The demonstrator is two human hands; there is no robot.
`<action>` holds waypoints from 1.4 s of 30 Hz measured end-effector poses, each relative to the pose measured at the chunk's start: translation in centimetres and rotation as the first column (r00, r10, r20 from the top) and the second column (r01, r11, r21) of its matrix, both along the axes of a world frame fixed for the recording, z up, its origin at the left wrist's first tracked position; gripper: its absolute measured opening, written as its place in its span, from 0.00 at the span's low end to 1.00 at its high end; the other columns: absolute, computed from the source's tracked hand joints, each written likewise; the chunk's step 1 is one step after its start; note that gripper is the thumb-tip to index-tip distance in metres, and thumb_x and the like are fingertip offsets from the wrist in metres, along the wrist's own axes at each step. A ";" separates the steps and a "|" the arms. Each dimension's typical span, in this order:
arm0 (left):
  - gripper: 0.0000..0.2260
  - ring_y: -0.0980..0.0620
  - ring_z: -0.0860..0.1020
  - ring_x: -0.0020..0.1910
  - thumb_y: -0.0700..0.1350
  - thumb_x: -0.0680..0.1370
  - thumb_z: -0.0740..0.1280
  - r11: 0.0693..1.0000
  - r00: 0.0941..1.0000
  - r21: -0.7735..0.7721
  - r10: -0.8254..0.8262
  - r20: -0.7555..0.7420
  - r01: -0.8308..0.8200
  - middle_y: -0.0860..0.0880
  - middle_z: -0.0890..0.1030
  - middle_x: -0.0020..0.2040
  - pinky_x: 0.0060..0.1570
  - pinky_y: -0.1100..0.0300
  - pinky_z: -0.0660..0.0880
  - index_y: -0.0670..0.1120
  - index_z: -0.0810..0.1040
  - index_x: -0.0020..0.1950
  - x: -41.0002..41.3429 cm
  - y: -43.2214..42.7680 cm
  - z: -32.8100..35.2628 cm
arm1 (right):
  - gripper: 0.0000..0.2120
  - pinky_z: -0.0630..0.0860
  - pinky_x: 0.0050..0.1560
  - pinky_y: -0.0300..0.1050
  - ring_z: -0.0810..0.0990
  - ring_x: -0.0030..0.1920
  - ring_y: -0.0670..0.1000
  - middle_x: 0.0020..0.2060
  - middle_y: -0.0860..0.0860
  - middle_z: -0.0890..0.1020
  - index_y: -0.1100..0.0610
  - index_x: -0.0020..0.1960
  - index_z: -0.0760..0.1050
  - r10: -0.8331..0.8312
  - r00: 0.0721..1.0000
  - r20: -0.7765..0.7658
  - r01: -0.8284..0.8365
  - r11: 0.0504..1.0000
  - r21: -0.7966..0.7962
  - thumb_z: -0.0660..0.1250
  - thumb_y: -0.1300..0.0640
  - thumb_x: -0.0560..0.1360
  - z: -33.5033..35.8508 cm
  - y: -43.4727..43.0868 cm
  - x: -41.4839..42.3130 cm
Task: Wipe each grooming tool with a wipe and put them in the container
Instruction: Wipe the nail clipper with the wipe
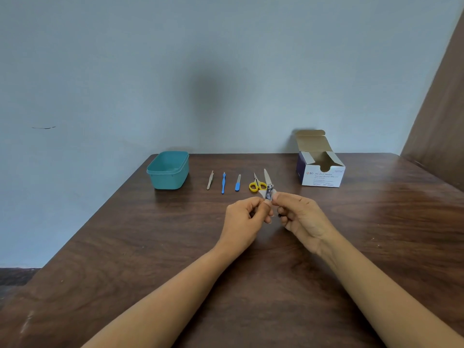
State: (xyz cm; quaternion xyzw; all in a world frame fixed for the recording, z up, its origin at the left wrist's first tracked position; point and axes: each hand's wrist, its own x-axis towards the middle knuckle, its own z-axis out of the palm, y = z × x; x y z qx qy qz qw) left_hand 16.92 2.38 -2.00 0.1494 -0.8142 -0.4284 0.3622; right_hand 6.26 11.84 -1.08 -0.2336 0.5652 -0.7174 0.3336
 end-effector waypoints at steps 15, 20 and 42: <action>0.10 0.63 0.77 0.32 0.41 0.79 0.65 0.998 0.998 -0.060 -0.026 0.055 0.029 0.52 0.80 0.31 0.35 0.74 0.69 0.41 0.82 0.41 0.1 0.1 -0.1 | 0.05 0.67 0.32 0.32 0.75 0.36 0.43 0.38 0.52 0.84 0.55 0.41 0.84 -0.148 0.979 -0.141 0.148 0.989 -0.013 0.76 0.56 0.66 -0.4 0.0 0.4; 0.10 0.65 0.77 0.34 0.41 0.80 0.64 0.992 0.995 -0.118 -0.035 0.090 0.046 0.53 0.80 0.32 0.37 0.75 0.69 0.41 0.81 0.42 0.2 -0.1 -0.1 | 0.03 0.68 0.39 0.38 0.76 0.39 0.44 0.36 0.49 0.84 0.56 0.43 0.84 -0.113 0.978 -0.177 0.115 0.993 0.001 0.72 0.57 0.71 -0.5 -0.1 0.4; 0.10 0.64 0.76 0.31 0.43 0.79 0.66 0.999 0.998 0.014 -0.048 -0.028 0.048 0.55 0.80 0.30 0.36 0.73 0.68 0.43 0.83 0.40 -0.1 0.3 -0.4 | 0.10 0.63 0.35 0.40 0.69 0.31 0.48 0.29 0.52 0.72 0.57 0.37 0.83 0.031 0.996 -0.086 -0.035 0.998 -0.044 0.65 0.61 0.74 -0.1 -0.4 1.0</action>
